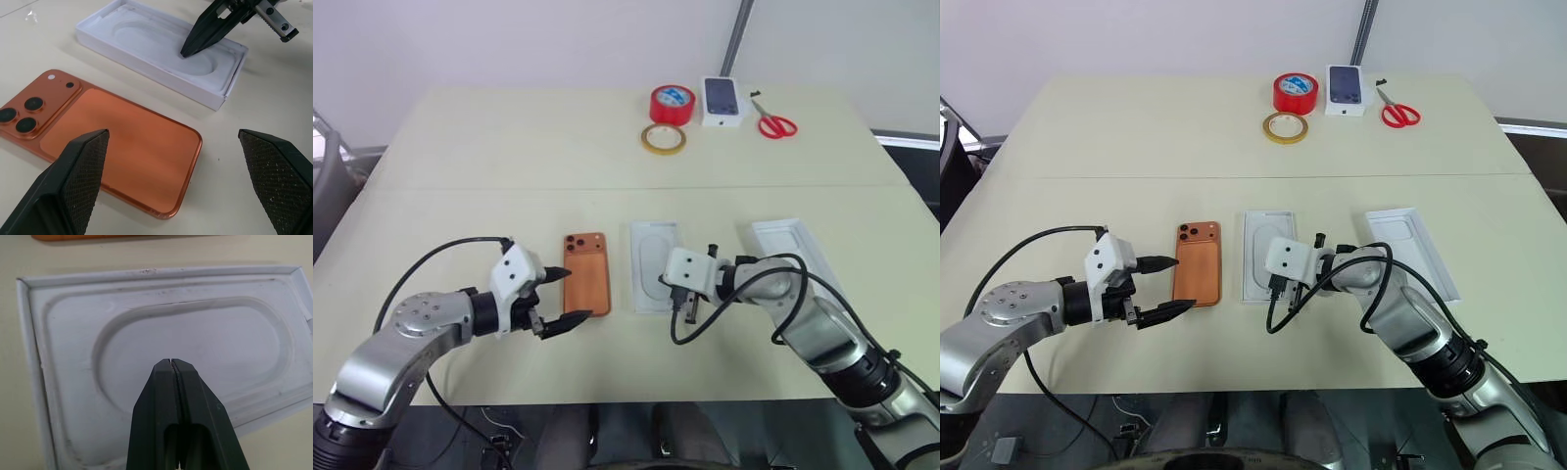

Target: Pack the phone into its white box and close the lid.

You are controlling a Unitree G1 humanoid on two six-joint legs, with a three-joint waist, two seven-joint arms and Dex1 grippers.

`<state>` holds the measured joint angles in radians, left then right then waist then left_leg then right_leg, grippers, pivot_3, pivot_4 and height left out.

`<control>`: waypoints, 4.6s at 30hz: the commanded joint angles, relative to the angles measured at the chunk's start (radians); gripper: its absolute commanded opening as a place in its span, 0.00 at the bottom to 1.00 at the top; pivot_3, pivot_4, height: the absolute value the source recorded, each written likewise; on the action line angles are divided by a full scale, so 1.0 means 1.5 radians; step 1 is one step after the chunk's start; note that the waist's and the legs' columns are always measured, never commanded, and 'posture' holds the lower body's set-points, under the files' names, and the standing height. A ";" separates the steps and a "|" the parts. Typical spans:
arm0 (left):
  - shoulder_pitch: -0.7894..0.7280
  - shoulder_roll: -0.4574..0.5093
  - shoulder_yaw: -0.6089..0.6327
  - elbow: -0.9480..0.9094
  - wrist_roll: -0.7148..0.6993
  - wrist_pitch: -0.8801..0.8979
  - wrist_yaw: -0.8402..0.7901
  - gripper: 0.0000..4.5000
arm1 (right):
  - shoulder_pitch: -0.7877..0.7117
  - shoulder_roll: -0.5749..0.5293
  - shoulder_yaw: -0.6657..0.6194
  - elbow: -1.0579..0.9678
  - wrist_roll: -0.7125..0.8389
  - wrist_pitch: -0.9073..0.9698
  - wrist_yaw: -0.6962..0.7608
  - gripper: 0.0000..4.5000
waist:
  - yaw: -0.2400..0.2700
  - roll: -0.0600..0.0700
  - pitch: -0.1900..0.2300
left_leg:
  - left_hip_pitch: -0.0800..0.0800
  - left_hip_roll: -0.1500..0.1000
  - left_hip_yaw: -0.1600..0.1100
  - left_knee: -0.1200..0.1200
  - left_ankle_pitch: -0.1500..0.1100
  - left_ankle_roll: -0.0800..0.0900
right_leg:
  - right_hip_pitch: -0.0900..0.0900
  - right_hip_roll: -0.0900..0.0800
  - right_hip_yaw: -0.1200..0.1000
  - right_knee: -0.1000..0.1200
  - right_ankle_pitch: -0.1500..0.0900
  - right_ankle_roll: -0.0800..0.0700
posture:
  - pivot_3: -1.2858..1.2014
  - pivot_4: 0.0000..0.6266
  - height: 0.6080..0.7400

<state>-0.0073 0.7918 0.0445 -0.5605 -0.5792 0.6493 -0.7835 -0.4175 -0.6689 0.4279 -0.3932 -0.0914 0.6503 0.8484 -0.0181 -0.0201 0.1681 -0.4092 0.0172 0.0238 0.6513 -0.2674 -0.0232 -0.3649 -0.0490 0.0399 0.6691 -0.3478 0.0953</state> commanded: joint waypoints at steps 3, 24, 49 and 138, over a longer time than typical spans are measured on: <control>-0.012 -0.022 0.062 0.000 -0.027 0.044 0.057 0.99 | -0.047 0.045 -0.052 -0.036 0.045 0.018 -0.008 0.00 | -0.002 0.000 0.000 | 0.000 0.000 0.000 0.000 0.000 0.000 | 0.000 0.000 0.000 0.001 0.000 0.000 | 0.52 0.24 0.89; -0.188 -0.210 0.212 0.093 -0.194 0.589 0.339 0.99 | -0.262 0.175 0.207 0.225 -0.150 -0.024 0.000 0.00 | -0.001 -0.001 0.000 | -0.001 0.000 -0.001 0.007 0.001 0.000 | -0.002 0.001 -0.001 0.009 0.000 0.000 | 0.52 0.24 0.89; -0.269 -0.420 0.281 0.160 -0.341 0.643 0.511 0.99 | -0.218 0.219 0.185 0.211 -0.193 -0.045 0.047 0.00 | 0.004 -0.001 -0.001 | 0.000 -0.001 -0.003 0.008 0.001 -0.001 | 0.001 0.000 -0.004 0.009 0.000 0.000 | 0.52 0.24 0.89; -0.224 -0.352 0.282 0.282 -0.656 0.501 0.817 0.96 | -0.195 0.233 0.165 0.226 -0.244 -0.063 0.060 0.00 | 0.000 -0.001 -0.001 | 0.002 -0.002 -0.014 -0.002 0.006 -0.010 | 0.005 0.001 -0.013 -0.001 0.001 -0.002 | 0.52 0.24 0.89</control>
<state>-0.3535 0.2437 0.4818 -0.1352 -1.5268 1.4357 0.4197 -0.7173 -0.3311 0.6685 -0.0451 -0.4572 0.5545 0.9348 -0.0186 -0.0217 0.1660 -0.4068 0.0146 0.0023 0.6484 -0.2575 -0.0385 -0.3569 -0.0475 0.0206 0.6671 -0.3457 0.0916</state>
